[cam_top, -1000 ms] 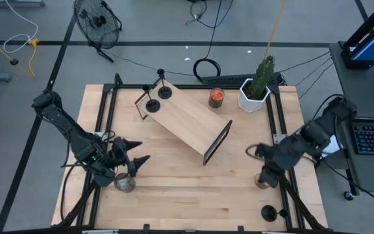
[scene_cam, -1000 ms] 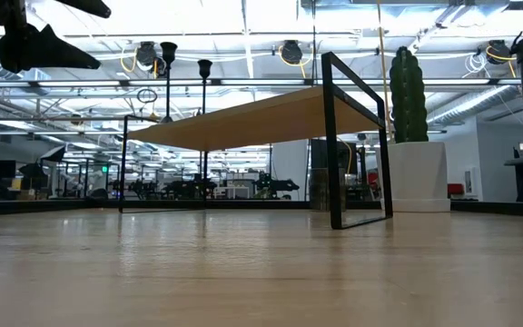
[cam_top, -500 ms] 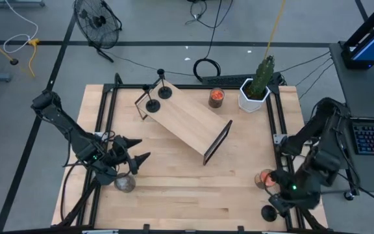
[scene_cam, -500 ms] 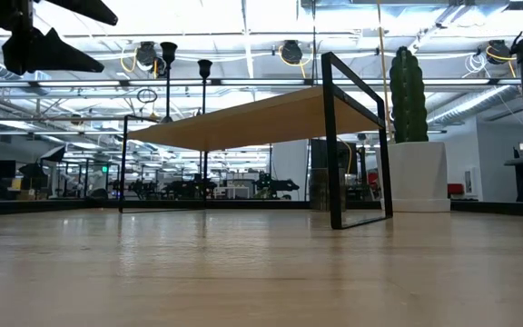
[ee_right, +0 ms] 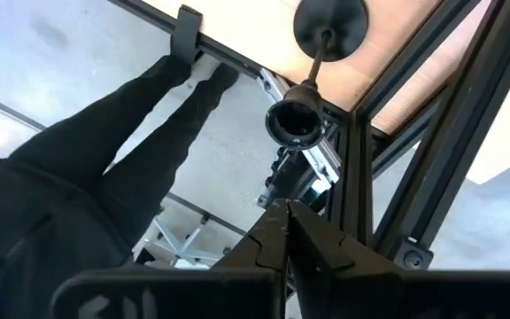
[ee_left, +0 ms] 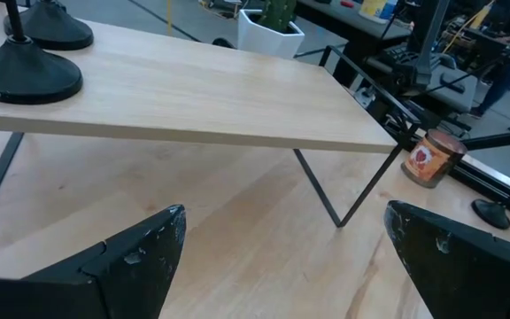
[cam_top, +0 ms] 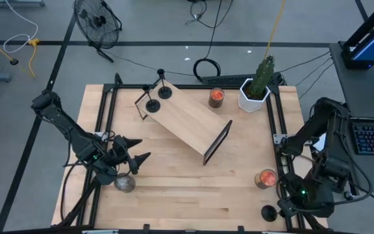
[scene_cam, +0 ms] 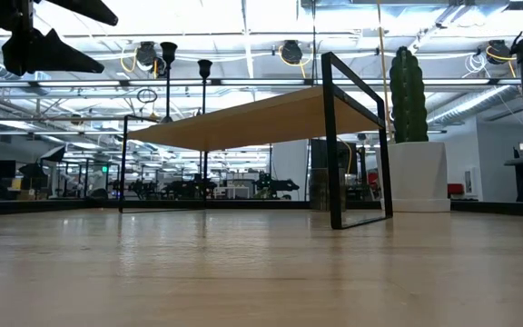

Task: Pick & Place candle stick holders
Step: Put the black candle holder on the shelf

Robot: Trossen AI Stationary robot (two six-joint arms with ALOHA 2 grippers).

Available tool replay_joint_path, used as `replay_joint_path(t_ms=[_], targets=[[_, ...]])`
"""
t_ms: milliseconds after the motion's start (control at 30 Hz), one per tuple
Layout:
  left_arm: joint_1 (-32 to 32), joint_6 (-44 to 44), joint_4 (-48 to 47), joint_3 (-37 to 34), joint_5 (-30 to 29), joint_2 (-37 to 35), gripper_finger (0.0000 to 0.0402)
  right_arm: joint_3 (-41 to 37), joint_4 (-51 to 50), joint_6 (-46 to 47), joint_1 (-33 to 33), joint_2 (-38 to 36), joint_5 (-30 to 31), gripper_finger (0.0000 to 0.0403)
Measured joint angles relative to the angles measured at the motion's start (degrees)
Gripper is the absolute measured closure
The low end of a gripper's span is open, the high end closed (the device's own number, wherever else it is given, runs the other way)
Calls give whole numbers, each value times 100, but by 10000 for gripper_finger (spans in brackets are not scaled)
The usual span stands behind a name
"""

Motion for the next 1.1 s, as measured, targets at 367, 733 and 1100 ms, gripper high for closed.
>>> replay_joint_path(t_ms=[367, 733, 1100], targets=[[0, -8, 0, 0, -58, 0, 9, -47, 282, -342, 0, -4, 441, 399], [0, -6, 0, 0, -61, 0, 9, -518, 538, -220, 0, -2, -647, 399], [0, -13, 0, 0, -70, 0, 9, -566, 638, -652, 0, -2, -546, 380]])
